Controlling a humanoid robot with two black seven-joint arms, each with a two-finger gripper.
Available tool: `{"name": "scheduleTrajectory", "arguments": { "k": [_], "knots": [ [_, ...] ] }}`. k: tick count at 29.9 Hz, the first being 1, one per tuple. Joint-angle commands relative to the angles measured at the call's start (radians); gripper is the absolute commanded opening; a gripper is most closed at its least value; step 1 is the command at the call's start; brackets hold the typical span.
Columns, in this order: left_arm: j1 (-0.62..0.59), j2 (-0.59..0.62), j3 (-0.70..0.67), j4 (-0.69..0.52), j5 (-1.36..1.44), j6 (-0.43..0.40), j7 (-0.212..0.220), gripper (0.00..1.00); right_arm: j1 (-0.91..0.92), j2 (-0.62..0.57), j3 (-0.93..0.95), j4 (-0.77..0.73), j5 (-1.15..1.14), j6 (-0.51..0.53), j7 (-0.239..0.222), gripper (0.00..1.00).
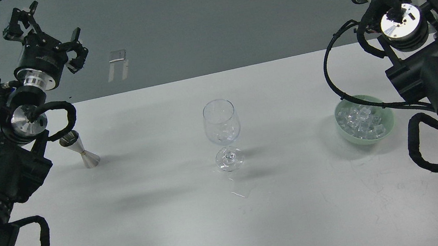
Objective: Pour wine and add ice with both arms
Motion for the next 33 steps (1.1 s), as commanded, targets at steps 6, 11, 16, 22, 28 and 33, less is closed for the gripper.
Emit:
{"name": "scheduleTrajectory", "arguments": {
  "k": [6,11,16,22,28,33],
  "knots": [
    [-0.004,0.006,0.000,0.001,0.000,-0.011,-0.013,0.98,0.007,-0.004,0.003,0.002,0.002,0.010,-0.012,1.00],
    [-0.004,0.021,-0.002,0.003,-0.015,-0.011,-0.013,0.98,-0.001,-0.038,0.001,0.002,0.001,0.002,-0.012,1.00],
    [-0.007,0.018,-0.017,0.003,-0.020,-0.014,-0.022,0.98,-0.004,-0.038,0.001,0.012,0.002,0.010,-0.012,1.00],
    [0.001,0.020,-0.018,0.001,-0.021,-0.048,-0.015,0.98,-0.005,-0.038,0.001,0.017,0.002,0.011,-0.012,1.00],
    [0.007,0.021,0.002,0.001,-0.018,-0.052,-0.010,0.98,-0.021,-0.038,0.000,0.022,0.002,0.013,-0.011,1.00],
    [0.010,0.024,0.002,0.000,-0.018,-0.058,-0.010,0.98,-0.038,-0.041,0.000,0.034,0.002,0.013,-0.011,1.00]
  ]
}}
